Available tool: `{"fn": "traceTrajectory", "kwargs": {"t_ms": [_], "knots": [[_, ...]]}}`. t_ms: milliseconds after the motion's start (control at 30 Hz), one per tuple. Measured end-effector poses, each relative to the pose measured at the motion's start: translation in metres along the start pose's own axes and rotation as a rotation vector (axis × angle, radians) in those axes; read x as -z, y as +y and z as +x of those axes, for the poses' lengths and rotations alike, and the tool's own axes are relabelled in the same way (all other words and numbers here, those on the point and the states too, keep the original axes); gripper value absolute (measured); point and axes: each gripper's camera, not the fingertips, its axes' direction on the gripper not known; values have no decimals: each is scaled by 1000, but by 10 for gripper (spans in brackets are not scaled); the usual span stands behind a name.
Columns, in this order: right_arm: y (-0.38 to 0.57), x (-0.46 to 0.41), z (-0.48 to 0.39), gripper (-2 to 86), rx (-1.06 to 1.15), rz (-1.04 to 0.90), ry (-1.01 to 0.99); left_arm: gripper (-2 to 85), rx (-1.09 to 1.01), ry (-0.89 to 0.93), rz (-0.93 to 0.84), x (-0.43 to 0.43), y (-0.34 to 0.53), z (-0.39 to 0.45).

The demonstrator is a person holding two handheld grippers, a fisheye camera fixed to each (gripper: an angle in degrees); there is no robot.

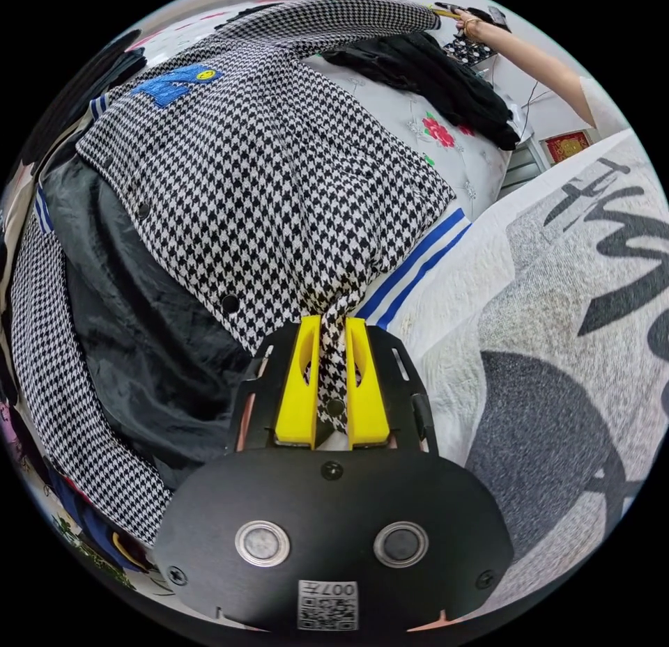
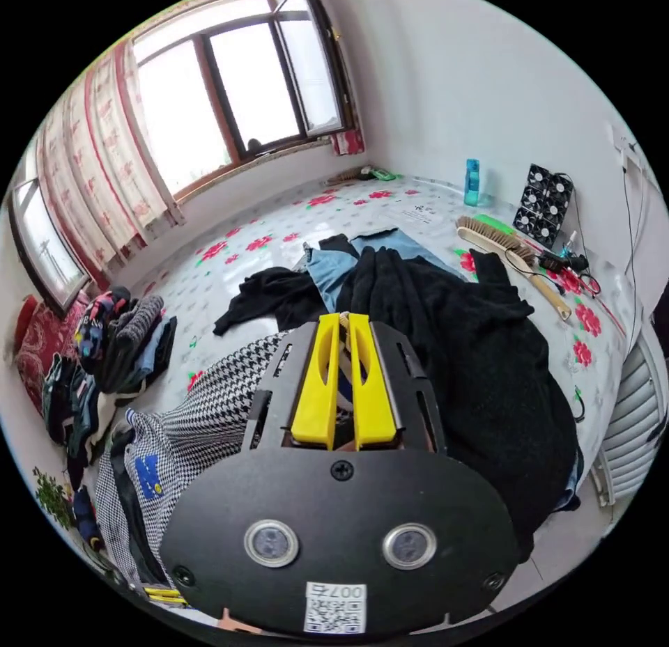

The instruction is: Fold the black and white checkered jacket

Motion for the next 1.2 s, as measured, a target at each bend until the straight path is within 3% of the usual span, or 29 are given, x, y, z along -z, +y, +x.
{"fn": "traceTrajectory", "kwargs": {"t_ms": [100, 233, 300, 400, 600, 733, 900, 1100, 1200], "knots": [[-8, -63, 21, 40, -41, -247, 84, 64, 19, 39, 2, 4, -10, -6], [9, -50, 33, 54, -106, -99, 58, 72, 78, 63, 37, 15, -15, -9], [32, -33, 20, 55, -35, -28, -85, 77, 114, 77, 84, 27, -10, -10], [73, -28, -11, 56, 129, -145, -339, 80, 185, 62, 190, 57, 17, -12], [174, -25, -112, 61, 459, -331, -652, 87, 564, -244, 337, 118, 121, -39], [217, -35, -199, 65, 637, -461, -824, 108, 747, -379, 283, 124, 189, -66], [279, -44, -300, 75, 807, -655, -981, 125, 777, -427, 25, 90, 220, -94], [319, -78, -341, 96, 815, -869, -994, 53, 666, -291, 78, 109, 236, -104], [319, -108, -346, 106, 731, -949, -969, 46, 624, -114, 199, 157, 268, -109]]}}
